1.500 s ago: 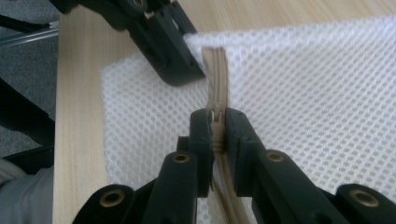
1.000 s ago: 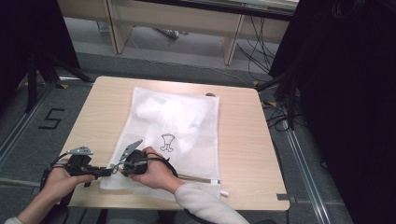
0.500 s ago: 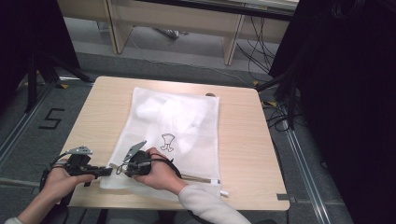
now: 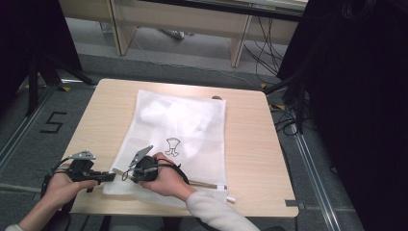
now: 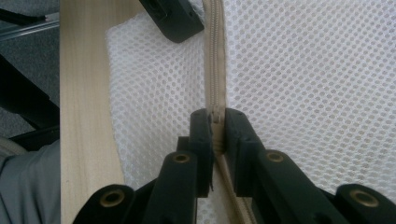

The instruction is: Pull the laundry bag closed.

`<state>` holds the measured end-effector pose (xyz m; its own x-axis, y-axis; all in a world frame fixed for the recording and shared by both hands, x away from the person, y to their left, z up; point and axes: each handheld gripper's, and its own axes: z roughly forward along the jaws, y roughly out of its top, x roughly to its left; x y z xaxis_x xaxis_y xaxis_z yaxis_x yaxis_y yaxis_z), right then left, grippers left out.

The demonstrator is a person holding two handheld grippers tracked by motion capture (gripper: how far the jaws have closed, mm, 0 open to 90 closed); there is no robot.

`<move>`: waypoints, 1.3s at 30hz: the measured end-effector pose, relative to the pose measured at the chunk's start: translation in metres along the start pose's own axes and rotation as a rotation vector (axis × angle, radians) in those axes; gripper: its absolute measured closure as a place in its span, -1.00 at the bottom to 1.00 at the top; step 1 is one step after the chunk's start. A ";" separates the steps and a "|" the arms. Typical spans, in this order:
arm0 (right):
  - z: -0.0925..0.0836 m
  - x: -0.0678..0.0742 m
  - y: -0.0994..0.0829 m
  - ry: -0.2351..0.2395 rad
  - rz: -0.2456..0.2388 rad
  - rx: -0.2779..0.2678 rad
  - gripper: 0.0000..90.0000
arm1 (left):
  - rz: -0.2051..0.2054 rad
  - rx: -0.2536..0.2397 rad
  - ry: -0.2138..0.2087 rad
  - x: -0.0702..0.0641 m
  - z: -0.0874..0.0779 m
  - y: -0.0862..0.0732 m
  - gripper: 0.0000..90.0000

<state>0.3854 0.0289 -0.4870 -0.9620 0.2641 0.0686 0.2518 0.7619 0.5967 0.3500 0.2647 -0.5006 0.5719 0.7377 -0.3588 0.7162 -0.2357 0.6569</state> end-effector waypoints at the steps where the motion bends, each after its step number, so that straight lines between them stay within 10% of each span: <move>1: -0.001 -0.001 -0.002 0.001 -0.003 -0.009 0.84 | 0.000 0.001 0.002 0.000 0.000 0.000 0.90; 39: -0.014 -0.001 -0.010 -0.015 0.016 -0.022 0.84 | 0.013 0.008 0.014 0.000 0.000 -0.001 0.90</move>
<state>0.3821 0.0135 -0.4818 -0.9561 0.2855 0.0662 0.2648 0.7445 0.6129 0.3495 0.2646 -0.5012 0.5755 0.7432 -0.3411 0.7121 -0.2504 0.6559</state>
